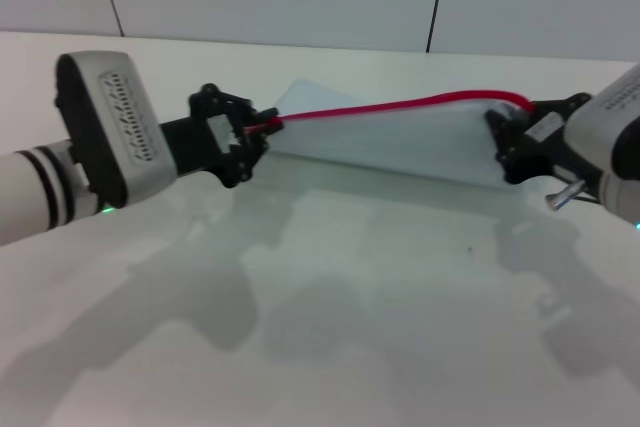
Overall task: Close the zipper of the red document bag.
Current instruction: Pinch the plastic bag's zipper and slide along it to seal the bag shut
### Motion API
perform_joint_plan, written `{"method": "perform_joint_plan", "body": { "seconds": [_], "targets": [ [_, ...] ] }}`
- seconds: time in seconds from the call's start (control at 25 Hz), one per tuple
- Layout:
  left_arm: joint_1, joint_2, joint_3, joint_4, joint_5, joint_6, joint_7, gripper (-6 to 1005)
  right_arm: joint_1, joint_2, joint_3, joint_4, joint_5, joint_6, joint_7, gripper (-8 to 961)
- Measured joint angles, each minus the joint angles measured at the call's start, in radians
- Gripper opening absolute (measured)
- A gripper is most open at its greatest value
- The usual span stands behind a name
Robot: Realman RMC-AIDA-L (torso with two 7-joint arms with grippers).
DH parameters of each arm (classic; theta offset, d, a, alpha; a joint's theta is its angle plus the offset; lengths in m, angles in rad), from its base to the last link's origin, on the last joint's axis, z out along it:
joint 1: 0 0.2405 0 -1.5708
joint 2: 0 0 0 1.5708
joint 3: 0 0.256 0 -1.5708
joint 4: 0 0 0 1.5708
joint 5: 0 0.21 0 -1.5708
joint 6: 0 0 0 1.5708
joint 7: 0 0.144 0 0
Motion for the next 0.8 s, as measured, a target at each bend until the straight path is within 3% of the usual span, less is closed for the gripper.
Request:
{"method": "perform_joint_plan", "body": {
  "seconds": [0.16, 0.8],
  "targets": [
    [0.025, -0.001, -0.033, 0.006, 0.0, -0.003, 0.0, 78, -0.022, 0.026, 0.055, 0.003, 0.0, -0.001, -0.052, 62],
    [0.045, -0.002, -0.041, 0.009, -0.044, -0.001, 0.0, 79, -0.026, 0.028, 0.104, 0.039, 0.006, 0.007, -0.062, 76]
  ]
}}
